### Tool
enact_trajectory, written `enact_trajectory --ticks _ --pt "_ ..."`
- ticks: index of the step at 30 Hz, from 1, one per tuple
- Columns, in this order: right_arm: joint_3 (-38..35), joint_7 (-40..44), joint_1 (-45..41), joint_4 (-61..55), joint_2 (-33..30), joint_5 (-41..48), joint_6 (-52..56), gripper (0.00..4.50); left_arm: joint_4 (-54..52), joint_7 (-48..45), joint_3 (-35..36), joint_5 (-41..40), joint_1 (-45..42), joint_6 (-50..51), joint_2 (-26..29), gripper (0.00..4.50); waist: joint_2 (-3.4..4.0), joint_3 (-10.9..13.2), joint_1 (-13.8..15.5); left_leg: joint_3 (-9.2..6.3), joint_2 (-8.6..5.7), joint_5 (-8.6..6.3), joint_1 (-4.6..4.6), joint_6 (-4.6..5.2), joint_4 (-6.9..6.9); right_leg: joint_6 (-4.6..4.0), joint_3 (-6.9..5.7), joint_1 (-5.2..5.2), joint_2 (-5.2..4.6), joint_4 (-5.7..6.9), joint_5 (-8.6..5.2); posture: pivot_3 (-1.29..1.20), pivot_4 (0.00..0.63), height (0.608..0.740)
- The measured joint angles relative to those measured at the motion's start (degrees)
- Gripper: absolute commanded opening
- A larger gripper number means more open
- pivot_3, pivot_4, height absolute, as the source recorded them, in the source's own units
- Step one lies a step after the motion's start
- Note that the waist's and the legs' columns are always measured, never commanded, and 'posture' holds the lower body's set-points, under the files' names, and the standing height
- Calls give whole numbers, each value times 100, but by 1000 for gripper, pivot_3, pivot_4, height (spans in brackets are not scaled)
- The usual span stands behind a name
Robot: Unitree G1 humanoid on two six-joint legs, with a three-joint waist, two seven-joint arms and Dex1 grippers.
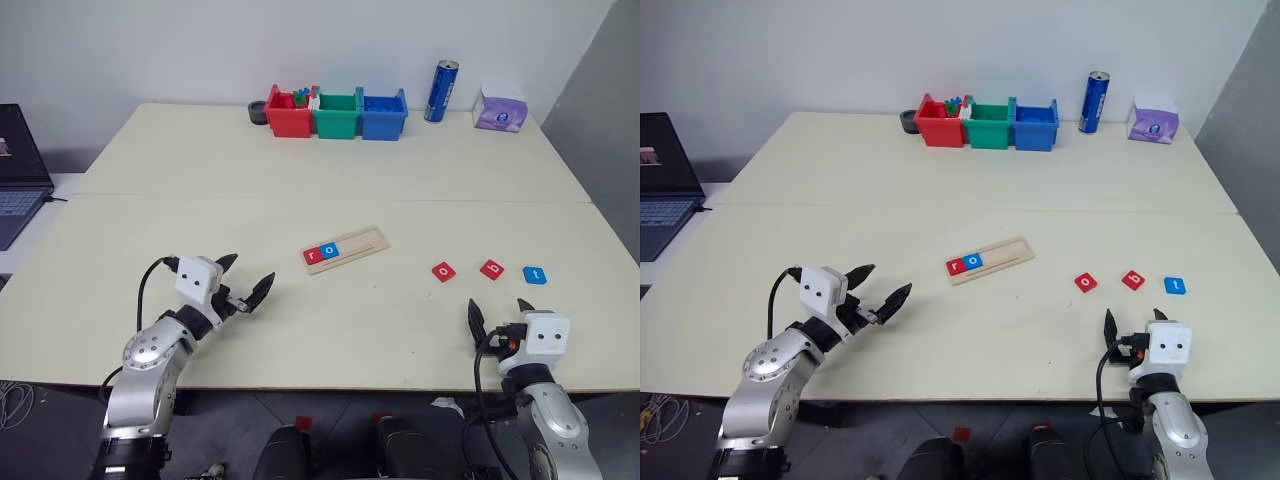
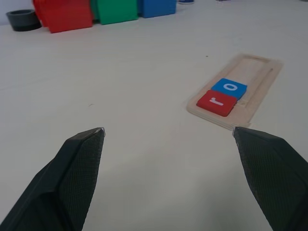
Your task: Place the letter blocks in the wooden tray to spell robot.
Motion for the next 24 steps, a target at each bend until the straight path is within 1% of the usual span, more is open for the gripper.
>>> enact_trajectory --ticks 3,6,10,14,17,20,24 --pt "399 711 -18 -248 -396 413 407 4492 523 -557 -213 -27 -615 85 254 4500 0 0 -6 0 -2 0 0 0 0 0 -1 1 2 0 0 0 150 740" --pt "847 1423 -125 -710 -1043 766 917 4492 1318 -1053 -526 49 -1380 137 354 4500 -2 2 -1 -1 -9 0 -6 0 3 1 -7 1 3 -3 0 0 150 740" --pt "1083 1902 -461 -1216 -1550 1070 1537 4492 2223 -1663 -900 221 -2167 76 391 4500 -8 3 -2 -3 -16 0 -10 1 4 1 -13 0 7 -4 0 0 150 740" --pt "1160 2054 -956 -1584 -1814 1352 2058 4492 3127 -2164 -1224 443 -2824 -177 301 4500 -10 4 -6 -5 -20 0 -13 1 5 0 -19 0 16 -5 0 0 150 740" --pt "1157 2046 -1166 -1611 -1835 1419 2244 4492 3638 -2361 -1391 619 -3103 -397 216 4500 -12 5 -4 -9 -19 0 -18 1 5 0 -22 -3 19 -5 0 0 150 740" --pt "1162 2015 -1257 -1659 -1834 1444 2392 4492 4177 -2391 -1464 816 -3410 -599 103 4500 -15 7 1 -12 -18 -1 -24 1 6 0 -25 -6 20 -5 0 0 150 740" --pt "1165 1934 -1344 -1856 -1800 1474 2512 4492 4578 -2377 -1505 1013 -3666 -831 -4 4500 -16 7 0 -13 -17 -1 -28 1 7 0 -25 -7 19 -5 0 0 150 740"
